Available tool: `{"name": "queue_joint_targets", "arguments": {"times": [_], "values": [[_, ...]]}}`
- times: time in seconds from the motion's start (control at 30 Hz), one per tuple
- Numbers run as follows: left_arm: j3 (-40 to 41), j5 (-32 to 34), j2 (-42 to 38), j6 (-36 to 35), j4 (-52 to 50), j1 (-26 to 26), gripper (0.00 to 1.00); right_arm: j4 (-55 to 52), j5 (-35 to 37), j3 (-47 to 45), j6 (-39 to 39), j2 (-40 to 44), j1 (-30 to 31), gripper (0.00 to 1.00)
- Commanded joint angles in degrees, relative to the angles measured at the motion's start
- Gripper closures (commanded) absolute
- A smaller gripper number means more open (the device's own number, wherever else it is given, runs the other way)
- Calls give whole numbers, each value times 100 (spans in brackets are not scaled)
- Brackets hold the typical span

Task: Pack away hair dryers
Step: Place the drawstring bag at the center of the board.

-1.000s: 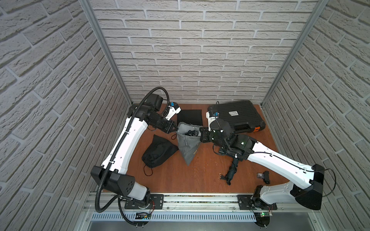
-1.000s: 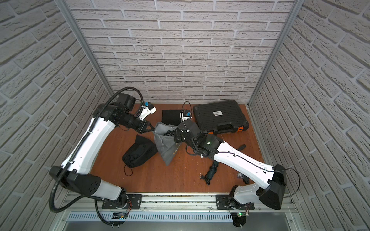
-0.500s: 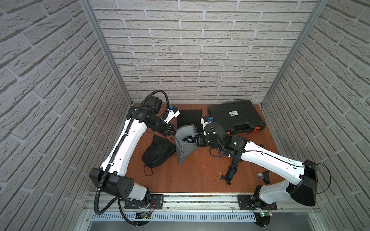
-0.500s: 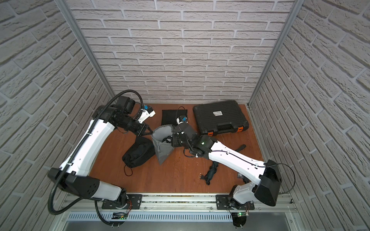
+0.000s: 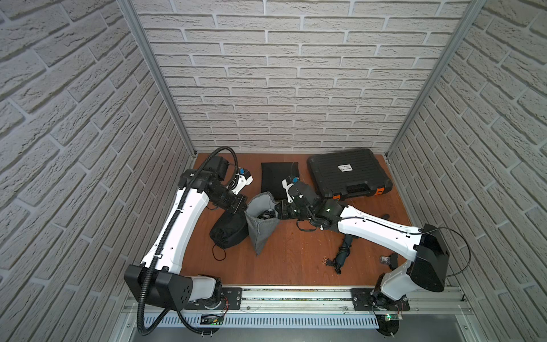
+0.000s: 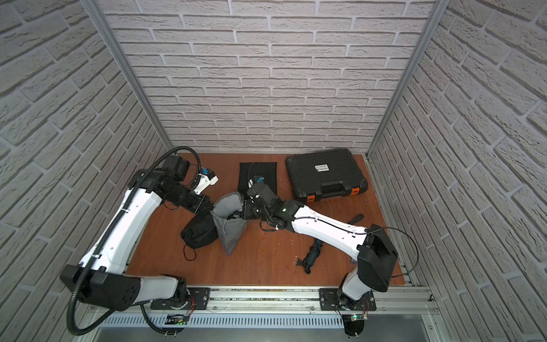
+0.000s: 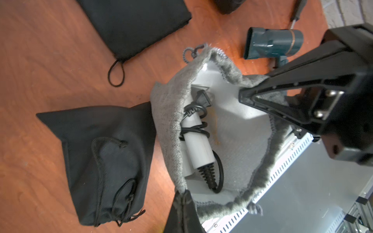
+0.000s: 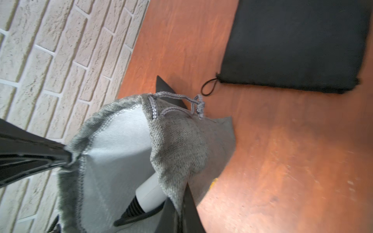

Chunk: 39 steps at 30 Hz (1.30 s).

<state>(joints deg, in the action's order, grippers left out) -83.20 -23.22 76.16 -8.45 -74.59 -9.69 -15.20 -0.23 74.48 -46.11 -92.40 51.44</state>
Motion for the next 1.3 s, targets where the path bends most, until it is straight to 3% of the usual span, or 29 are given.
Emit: {"name": "queue_joint_targets", "arguments": {"times": [0.0, 0.2, 0.33, 0.47, 0.57, 0.73, 0.87, 0.93, 1.13, 1.27], "values": [[69, 102, -73, -218, 173, 257, 100, 637, -375, 363, -243, -215, 126, 98], [-12, 111, 12, -391, 25, 458, 98, 1031, -460, 551, -614, -661, 225, 98], [-121, 112, -45, -526, -107, 499, 64, 1569, -550, 485, -1002, -912, 221, 98], [-193, 337, -166, -675, -234, 496, 38, 2089, -570, 440, -1335, -1159, 226, 98], [-294, 562, -289, -731, -379, 499, 28, 2571, -566, 324, -1594, -1289, 215, 98], [-490, 358, -561, -1025, -797, 498, 30, 2841, -579, 403, -1739, -1450, 178, 98], [-227, 649, -709, -1274, -542, 499, 31, 2562, -658, 495, -1642, -1535, 156, 98], [-181, 560, -597, -1302, -427, 509, 32, 2323, -724, 468, -1495, -1492, 150, 98], [-276, 361, 187, -408, 41, 731, 32, 1600, -1124, 549, -808, -1374, 77, 98], [-293, 76, 502, -987, 282, 864, 35, 1211, -1626, 939, -485, -1598, 56, 98]]}}
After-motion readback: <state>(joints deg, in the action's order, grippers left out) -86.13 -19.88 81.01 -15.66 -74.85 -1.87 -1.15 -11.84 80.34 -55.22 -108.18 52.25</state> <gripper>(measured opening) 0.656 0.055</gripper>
